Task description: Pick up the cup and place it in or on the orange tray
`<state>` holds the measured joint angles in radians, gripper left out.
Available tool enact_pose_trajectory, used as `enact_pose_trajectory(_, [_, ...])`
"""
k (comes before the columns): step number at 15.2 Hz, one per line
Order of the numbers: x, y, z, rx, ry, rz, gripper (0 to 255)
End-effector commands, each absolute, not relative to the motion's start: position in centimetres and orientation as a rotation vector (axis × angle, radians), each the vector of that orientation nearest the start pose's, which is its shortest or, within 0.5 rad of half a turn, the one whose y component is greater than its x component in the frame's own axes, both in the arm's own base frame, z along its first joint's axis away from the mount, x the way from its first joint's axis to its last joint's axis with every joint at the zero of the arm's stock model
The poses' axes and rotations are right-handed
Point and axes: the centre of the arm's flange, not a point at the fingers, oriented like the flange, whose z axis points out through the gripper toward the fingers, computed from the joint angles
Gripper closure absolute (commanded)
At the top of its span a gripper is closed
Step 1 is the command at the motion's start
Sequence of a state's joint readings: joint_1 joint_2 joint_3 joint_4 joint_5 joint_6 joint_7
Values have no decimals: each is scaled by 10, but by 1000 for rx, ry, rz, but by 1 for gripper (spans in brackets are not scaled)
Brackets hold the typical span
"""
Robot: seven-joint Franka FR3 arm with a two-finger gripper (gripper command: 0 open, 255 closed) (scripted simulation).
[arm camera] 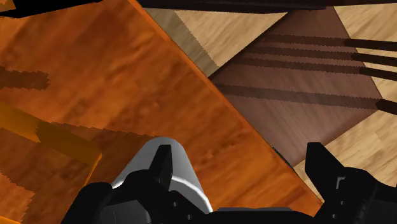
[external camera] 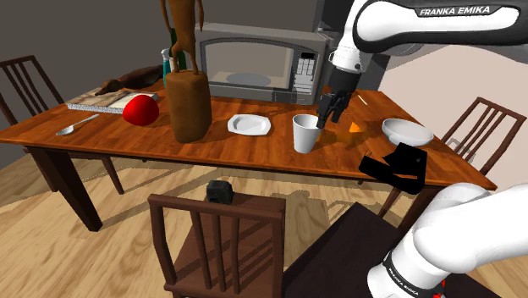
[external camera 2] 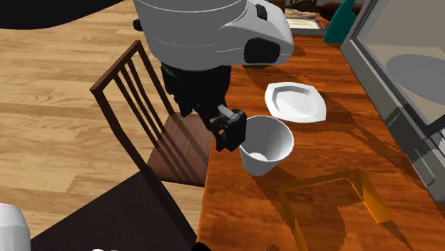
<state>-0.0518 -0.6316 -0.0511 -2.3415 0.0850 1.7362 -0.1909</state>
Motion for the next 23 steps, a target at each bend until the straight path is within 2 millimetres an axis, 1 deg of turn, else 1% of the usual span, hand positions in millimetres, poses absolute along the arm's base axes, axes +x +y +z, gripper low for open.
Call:
enact_pose_trajectory(1, [377,-54,553,-3018,-119,-68,0])
enact_pose_trajectory(11, [459,-158,518,-2961,-69,-90,0])
enact_pose_trajectory(12, [463,-163,516,-2959,-67,-91,0])
enact_pose_trajectory(18, [464,-157,485,-2959,-67,-91,0])
enact_pose_trajectory(19, [465,-155,477,-2959,-67,-91,0])
enact_pose_trajectory(23, [465,-155,477,-2959,-67,-91,0])
